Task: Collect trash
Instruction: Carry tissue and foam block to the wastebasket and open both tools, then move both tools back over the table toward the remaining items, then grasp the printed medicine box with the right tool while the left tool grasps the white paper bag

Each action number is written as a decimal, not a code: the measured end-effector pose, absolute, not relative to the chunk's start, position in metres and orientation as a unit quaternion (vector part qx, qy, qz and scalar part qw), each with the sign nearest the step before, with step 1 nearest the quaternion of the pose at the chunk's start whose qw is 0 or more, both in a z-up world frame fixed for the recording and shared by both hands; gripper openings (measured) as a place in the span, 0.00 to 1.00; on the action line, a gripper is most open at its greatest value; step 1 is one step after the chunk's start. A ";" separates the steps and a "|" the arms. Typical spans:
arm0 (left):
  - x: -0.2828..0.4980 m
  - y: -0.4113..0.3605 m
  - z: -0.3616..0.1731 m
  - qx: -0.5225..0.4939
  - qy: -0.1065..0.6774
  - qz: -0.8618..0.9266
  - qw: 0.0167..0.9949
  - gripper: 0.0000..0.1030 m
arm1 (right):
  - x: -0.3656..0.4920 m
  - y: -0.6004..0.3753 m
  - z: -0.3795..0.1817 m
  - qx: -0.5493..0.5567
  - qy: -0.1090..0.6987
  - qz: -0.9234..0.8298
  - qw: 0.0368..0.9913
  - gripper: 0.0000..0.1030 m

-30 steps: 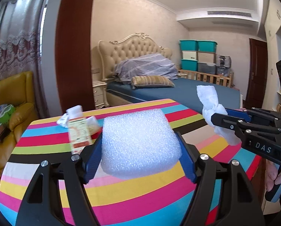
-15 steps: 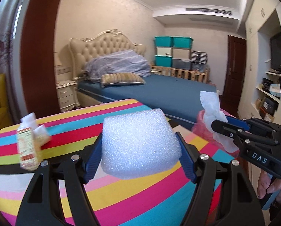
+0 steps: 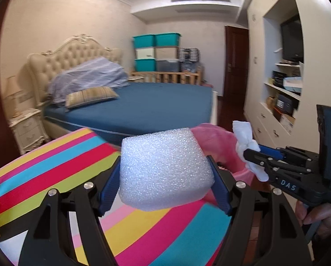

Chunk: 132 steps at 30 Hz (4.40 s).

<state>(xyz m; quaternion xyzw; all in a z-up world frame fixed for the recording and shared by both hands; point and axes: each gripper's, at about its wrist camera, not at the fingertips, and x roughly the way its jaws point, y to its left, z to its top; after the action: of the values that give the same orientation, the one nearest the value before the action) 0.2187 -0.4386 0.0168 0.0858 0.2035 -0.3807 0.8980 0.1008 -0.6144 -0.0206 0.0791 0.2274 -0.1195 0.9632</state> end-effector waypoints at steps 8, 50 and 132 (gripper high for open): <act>0.258 -0.537 0.014 0.086 0.217 -0.423 0.875 0.68 | 0.114 -0.683 -0.038 0.101 0.238 -0.154 0.954 0.29; 0.250 -0.098 0.051 0.060 0.181 -0.013 0.981 0.95 | 0.222 -0.348 -0.029 -0.005 0.285 0.111 0.952 0.69; 0.377 -0.052 -0.059 0.035 0.344 -0.088 0.934 0.57 | 0.319 -0.236 -0.045 0.025 0.320 0.140 0.937 0.48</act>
<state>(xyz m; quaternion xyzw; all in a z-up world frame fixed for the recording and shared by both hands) 0.3765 -0.0517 -0.0590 0.0350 0.3440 -0.0884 0.9341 0.3190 -0.2362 -0.0451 0.0251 0.3205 0.1396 0.9366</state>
